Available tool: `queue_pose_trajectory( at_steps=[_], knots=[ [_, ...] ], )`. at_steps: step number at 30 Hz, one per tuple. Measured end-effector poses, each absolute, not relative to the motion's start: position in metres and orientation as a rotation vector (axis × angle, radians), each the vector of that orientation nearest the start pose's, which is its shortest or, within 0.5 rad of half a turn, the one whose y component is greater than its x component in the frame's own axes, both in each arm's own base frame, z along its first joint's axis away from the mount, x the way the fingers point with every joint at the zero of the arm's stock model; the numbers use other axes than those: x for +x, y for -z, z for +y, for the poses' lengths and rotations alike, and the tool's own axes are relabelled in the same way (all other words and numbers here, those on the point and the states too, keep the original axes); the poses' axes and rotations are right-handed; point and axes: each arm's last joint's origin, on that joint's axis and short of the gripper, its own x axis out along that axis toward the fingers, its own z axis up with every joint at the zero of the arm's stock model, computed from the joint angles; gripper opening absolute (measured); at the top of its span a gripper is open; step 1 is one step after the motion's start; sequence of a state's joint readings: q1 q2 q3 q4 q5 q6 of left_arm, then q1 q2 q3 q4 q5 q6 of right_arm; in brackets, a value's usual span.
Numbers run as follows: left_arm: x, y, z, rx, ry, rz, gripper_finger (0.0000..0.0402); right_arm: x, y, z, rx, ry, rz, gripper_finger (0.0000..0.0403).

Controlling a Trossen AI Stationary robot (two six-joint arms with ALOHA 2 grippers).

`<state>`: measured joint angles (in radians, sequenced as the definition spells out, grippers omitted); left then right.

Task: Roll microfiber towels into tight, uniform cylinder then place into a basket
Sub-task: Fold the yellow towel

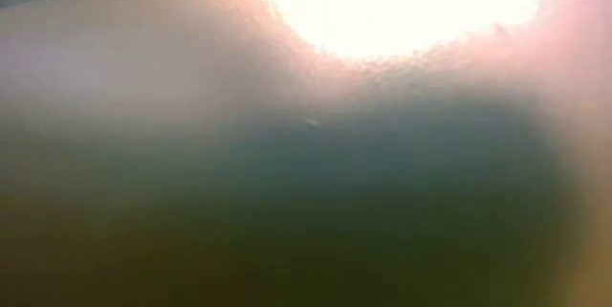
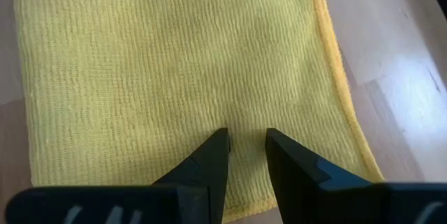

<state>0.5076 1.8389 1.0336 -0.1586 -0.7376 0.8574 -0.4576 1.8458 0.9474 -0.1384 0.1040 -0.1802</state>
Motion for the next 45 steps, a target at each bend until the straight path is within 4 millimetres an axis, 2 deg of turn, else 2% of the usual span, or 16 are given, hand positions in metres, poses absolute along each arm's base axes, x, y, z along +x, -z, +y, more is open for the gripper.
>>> queue_pose_trajectory(
  at_steps=[4,7,11,15,17,19,23,26,29,32,37,42,45],
  knots=[
    [0.299,-0.15,0.188,0.792,-0.702,1.467,0.0126,0.304,-0.12,-0.153,0.024,0.415,1.069,0.0092],
    [0.294,-0.156,0.183,0.728,-0.708,1.458,0.013,0.304,-0.12,-0.153,0.025,0.414,1.072,0.0092],
    [0.286,-0.171,0.169,0.464,-0.491,1.334,0.0127,0.304,-0.119,-0.153,0.024,0.413,1.076,0.0092],
    [0.283,-0.194,0.159,0.2,-0.306,1.114,0.0122,0.304,-0.119,-0.153,0.024,0.412,1.076,0.0092],
    [0.287,-0.201,0.159,0.125,-0.22,0.992,0.0119,0.304,-0.119,-0.153,0.024,0.412,1.076,0.0092],
    [0.288,-0.201,0.162,0.096,-0.208,0.952,0.0116,0.304,-0.118,-0.153,0.024,0.411,1.077,0.0092],
    [0.291,-0.182,0.171,0.079,-0.311,1.027,0.0108,0.304,-0.118,-0.153,0.026,0.412,1.077,0.0092],
    [0.29,-0.165,0.175,0.03,-0.323,1.091,0.0102,0.304,-0.118,-0.153,0.026,0.411,1.078,0.0092],
    [0.282,-0.154,0.175,0.017,-0.367,1.221,0.0094,0.304,-0.118,-0.153,0.026,0.41,1.078,0.0092],
    [0.274,-0.155,0.173,0.04,-0.462,1.319,0.0088,0.304,-0.118,-0.153,0.025,0.409,1.078,0.0092],
    [0.262,-0.155,0.169,-0.018,-0.478,1.429,0.0086,0.304,-0.118,-0.153,0.025,0.408,1.079,0.0092],
    [0.263,-0.154,0.162,-0.079,-0.397,1.424,0.0085,0.304,-0.118,-0.153,0.02,0.406,1.079,0.0092],
    [0.263,-0.167,0.158,-0.047,-0.389,1.389,0.0085,0.303,-0.121,-0.152,0.017,0.406,1.074,0.0092]
  ],
)
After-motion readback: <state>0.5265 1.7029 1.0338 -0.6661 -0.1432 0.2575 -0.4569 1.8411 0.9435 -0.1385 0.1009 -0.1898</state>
